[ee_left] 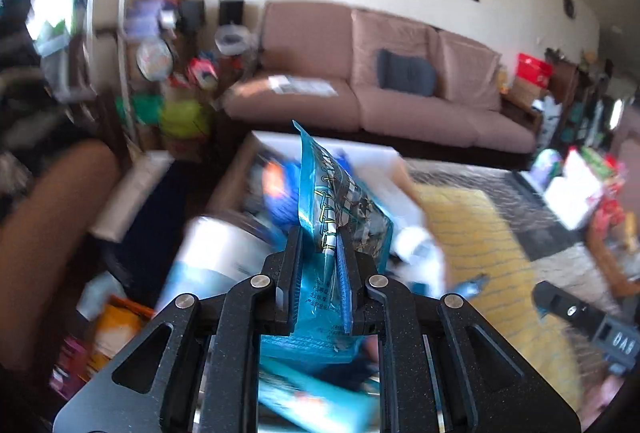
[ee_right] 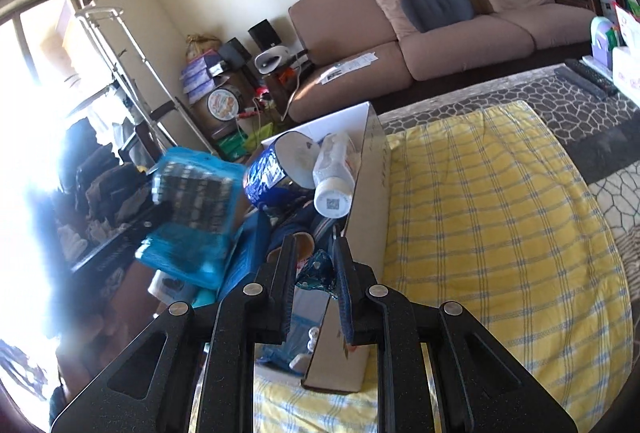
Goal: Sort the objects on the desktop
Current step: 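Lower the packet and candy into the box and open both grippers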
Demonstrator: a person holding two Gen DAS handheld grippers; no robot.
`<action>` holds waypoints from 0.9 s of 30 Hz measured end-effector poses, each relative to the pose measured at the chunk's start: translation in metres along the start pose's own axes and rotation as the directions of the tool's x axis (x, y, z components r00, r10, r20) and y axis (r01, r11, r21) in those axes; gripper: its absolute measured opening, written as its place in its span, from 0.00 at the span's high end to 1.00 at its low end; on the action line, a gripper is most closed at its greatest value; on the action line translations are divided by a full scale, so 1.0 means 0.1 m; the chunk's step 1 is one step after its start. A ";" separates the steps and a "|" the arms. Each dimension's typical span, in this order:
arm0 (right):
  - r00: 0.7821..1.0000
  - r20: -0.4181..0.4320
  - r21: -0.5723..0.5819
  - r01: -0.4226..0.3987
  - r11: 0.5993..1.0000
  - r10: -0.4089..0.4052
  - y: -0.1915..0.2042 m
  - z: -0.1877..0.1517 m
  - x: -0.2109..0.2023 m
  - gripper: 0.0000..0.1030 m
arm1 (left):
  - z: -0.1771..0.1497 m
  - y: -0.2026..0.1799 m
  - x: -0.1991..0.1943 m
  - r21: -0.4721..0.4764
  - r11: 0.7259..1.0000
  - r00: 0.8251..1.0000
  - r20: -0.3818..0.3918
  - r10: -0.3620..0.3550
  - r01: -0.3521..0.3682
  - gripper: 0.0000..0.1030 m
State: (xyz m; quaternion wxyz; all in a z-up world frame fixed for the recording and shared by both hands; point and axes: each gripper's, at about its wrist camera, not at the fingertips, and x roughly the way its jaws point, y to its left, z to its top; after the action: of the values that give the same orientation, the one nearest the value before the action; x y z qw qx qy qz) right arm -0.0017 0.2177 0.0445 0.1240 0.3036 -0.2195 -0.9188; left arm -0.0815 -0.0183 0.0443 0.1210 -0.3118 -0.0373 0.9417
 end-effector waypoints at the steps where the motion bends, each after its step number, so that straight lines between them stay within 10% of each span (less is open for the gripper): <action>1: 1.000 -0.001 0.004 -0.004 1.000 0.004 -0.01 0.00 -0.04 0.83 | 0.00 -0.01 0.03 0.006 1.000 1.000 -0.010 0.009 -0.009 0.86; 9: 0.998 0.001 -0.038 -0.061 0.997 0.061 0.12 -0.01 -0.32 0.83 | -0.13 -0.06 0.29 -0.018 0.996 0.983 -0.164 0.078 -0.082 0.68; 14: 0.998 -0.002 -0.057 -0.063 0.996 0.063 0.21 0.02 -0.36 0.83 | -0.05 0.19 -0.04 -0.103 0.993 0.995 -0.084 0.049 -0.058 0.28; 27: 0.987 -0.135 -0.109 -0.100 0.989 0.085 0.58 0.39 0.35 0.83 | 0.03 0.59 -0.09 -0.077 0.974 0.974 -0.107 0.202 -0.211 0.26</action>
State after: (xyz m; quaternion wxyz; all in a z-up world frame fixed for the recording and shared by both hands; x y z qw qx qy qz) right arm -0.0473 0.1673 0.0830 0.1980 0.3445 -0.1713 -0.9015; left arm -0.0882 -0.0781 0.0431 0.0103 -0.3649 -0.0402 0.9301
